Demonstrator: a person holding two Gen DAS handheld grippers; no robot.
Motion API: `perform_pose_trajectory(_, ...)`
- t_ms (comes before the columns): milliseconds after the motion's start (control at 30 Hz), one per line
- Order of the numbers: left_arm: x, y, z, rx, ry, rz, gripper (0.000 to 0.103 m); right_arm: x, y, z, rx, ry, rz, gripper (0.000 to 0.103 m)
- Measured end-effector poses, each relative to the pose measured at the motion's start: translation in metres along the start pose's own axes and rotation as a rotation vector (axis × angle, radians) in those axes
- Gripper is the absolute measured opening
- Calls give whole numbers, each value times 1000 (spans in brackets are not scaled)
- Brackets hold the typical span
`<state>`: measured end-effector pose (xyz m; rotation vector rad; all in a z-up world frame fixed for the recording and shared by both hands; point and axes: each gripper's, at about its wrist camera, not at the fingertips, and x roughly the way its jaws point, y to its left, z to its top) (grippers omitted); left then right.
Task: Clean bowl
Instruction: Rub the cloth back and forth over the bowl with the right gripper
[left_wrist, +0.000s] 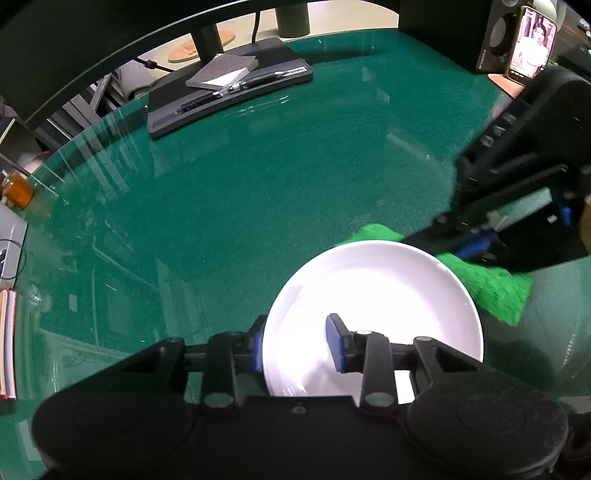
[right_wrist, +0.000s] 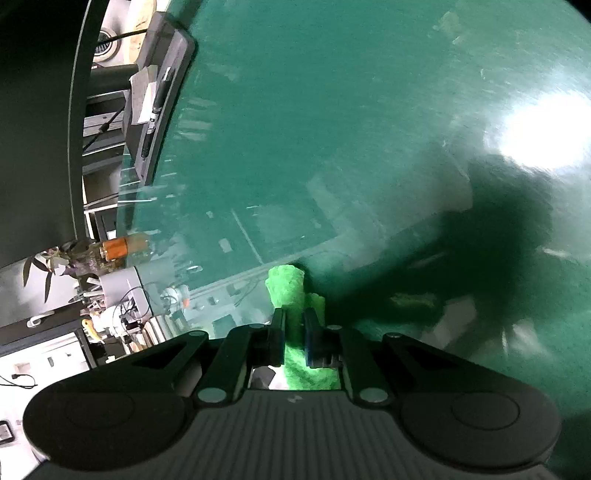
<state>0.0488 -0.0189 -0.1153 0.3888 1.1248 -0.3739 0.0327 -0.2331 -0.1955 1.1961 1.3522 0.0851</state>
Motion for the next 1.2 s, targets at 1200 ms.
perform_pose_trajectory(1200, -6, 12, -9, -27, 14, -39, 25, -6, 0, -2, -61, 22, -20, 12)
